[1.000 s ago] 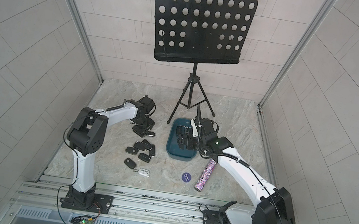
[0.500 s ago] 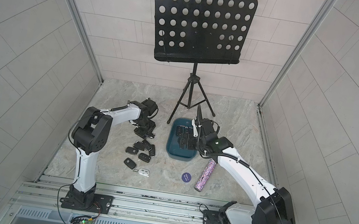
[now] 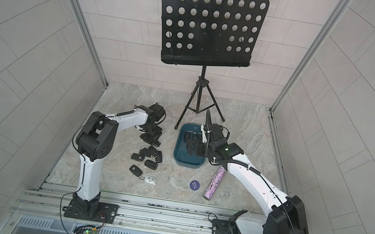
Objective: Place the car key into the storage box
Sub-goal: Pick up the car key from the center of the board, then place the car key in the storage box.
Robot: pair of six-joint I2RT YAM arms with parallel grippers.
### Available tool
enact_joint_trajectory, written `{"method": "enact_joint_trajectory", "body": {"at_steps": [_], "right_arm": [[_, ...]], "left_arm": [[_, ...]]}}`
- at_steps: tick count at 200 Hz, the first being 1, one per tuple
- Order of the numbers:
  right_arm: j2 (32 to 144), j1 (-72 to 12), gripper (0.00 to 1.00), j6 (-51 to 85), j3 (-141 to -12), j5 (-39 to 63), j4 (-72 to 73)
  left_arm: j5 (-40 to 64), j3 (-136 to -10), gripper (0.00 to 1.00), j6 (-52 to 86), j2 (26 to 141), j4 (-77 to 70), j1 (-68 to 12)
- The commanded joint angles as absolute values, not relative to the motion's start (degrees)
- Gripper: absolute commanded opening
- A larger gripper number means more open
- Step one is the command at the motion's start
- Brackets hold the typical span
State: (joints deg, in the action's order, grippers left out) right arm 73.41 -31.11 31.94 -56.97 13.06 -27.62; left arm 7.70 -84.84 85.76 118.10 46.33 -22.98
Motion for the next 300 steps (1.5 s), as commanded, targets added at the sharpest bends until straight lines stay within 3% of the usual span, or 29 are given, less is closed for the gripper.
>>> {"method": "enact_joint_trajectory", "body": {"at_steps": [1,134,197,300], "right_arm": [[73.8,-31.1,1.00,31.8,-57.4,12.7,-28.3],[74.3,-30.1,1.00,31.0,-58.1,14.9,-28.7],[71.7,-27.3,1.00,32.5,-55.7,16.9,-29.0],[59.7,-21.2,1.00,35.8,-47.8,17.4,-30.7]], "left_arm": [[5.7,-85.7,0.39,85.4,118.6,47.5,-23.3],[4.5,-82.5,0.39,78.9,102.4,46.4,-26.2],[3.3,-83.4,0.39,69.0,97.2,45.5,-32.9],[12.2,-100.2,0.39,55.4,110.2,48.2,-44.7]]}}
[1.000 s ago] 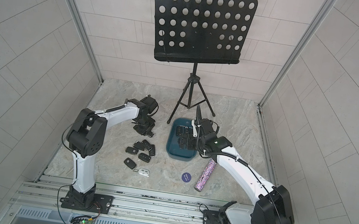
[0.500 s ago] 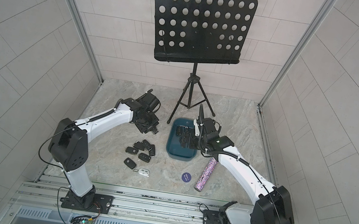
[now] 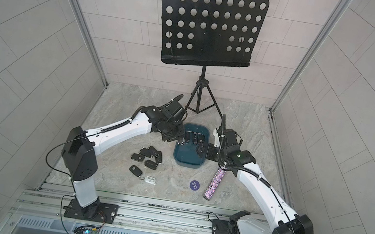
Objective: Place the car key into the storage box
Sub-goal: Place the car key in the storage box.
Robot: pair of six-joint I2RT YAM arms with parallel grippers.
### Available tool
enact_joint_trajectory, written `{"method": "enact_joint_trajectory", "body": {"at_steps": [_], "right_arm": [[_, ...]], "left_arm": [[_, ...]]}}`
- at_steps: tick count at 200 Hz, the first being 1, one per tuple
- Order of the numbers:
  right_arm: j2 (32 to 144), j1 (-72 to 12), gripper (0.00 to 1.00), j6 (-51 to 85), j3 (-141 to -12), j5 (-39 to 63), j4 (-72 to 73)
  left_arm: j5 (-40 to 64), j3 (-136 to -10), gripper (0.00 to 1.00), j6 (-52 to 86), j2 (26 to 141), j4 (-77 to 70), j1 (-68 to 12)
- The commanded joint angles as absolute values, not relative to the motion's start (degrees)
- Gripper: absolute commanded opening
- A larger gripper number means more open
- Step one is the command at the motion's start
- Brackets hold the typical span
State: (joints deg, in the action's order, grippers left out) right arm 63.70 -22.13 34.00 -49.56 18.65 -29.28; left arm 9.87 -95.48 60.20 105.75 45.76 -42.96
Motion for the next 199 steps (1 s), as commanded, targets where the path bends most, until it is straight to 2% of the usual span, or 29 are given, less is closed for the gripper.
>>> {"method": "enact_joint_trajectory", "body": {"at_steps": [1,66,146,199], "right_arm": [[59.5,-21.1,1.00,35.8,-47.8,17.4,-30.7],[50.7,-18.7,1.00,36.7,-43.6,17.2,-32.1],[48.4,-18.1,1.00,36.5,-42.5,17.6,-33.0],[47.9,-17.5,1.00,36.2,-42.2,17.7,-33.4]], "left_arm": [[12.2,-100.5,0.39,55.3,110.4,48.4,-44.8],[12.6,-113.6,0.39,51.5,123.2,53.6,-46.6],[13.3,-124.9,0.39,49.5,137.3,57.9,-47.8],[13.0,-127.2,0.39,49.0,141.6,58.7,-47.9]]}}
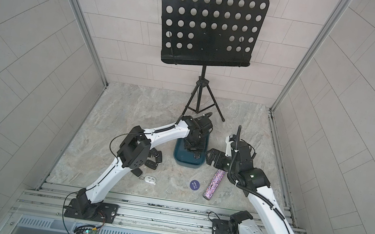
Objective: Place the car key into the storage box
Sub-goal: Place the car key in the storage box.
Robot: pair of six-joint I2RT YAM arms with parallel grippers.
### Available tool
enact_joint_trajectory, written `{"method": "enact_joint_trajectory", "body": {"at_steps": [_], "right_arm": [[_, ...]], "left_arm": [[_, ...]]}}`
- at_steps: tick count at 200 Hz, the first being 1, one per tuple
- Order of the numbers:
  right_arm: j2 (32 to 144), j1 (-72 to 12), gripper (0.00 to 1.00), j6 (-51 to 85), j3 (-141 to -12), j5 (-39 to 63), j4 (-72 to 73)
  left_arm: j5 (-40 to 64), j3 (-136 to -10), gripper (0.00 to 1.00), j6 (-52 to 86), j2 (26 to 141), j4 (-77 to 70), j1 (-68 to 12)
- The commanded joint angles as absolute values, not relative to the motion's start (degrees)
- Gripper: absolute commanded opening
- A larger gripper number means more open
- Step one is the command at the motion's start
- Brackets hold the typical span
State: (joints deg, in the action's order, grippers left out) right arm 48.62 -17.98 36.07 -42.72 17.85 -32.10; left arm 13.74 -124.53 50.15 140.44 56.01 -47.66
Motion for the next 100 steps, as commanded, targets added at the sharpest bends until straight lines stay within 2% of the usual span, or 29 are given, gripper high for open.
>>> {"method": "enact_joint_trajectory", "body": {"at_steps": [1,43,100], "right_arm": [[47.9,-17.6,1.00,36.2,-42.3,17.7,-33.4],[47.6,-17.3,1.00,35.5,-42.4,17.8,-33.9],[47.9,-17.1,1.00,34.3,-43.0,18.6,-34.1]], "left_arm": [[13.0,-127.2,0.39,49.0,141.7,58.6,-47.9],[13.0,-128.5,0.40,49.4,143.6,58.7,-47.9],[13.6,-129.8,0.55,49.7,143.1,58.8,-47.9]]}}
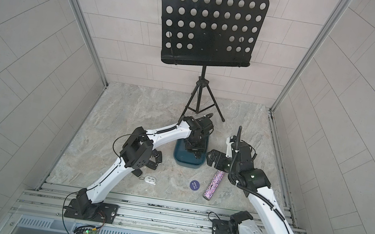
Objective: Place the car key into the storage box
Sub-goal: Place the car key in the storage box, then pick up the car key from the center of the board.
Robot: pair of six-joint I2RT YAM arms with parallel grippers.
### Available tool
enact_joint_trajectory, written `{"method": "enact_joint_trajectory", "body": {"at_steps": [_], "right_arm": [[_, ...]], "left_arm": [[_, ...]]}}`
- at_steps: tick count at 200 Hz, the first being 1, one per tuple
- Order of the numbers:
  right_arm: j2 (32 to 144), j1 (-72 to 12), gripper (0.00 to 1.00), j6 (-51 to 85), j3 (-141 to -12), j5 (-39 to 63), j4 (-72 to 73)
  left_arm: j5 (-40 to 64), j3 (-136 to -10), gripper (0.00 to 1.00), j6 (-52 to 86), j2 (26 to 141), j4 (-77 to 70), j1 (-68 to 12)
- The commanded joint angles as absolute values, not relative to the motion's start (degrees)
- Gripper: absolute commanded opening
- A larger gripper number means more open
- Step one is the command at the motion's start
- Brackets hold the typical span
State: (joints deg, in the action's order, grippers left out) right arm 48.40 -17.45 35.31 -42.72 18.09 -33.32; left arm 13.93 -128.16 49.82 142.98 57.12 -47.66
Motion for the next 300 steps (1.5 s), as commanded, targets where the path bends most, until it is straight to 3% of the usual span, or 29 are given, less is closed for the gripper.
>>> {"method": "enact_joint_trajectory", "body": {"at_steps": [1,85,164,215,300], "right_arm": [[47.9,-17.1,1.00,34.3,-43.1,18.6,-34.1],[50.5,-17.1,1.00,32.6,-46.8,21.0,-33.4],[55.1,-17.6,1.00,33.9,-48.0,25.8,-29.1],[55.6,-17.8,1.00,31.6,-48.9,26.6,-30.6],[55.9,-17.8,1.00,30.7,-47.6,27.9,-30.1]], "left_arm": [[13.6,-129.8,0.55,49.7,143.1,58.8,-47.9],[10.7,-125.5,0.70,52.1,131.1,57.9,-46.3],[5.7,-96.8,0.80,58.9,107.9,46.0,-40.0],[0.7,-78.9,0.82,65.1,97.7,41.3,-37.8],[-4.9,-64.7,0.80,73.6,90.0,43.0,-34.4]]}}
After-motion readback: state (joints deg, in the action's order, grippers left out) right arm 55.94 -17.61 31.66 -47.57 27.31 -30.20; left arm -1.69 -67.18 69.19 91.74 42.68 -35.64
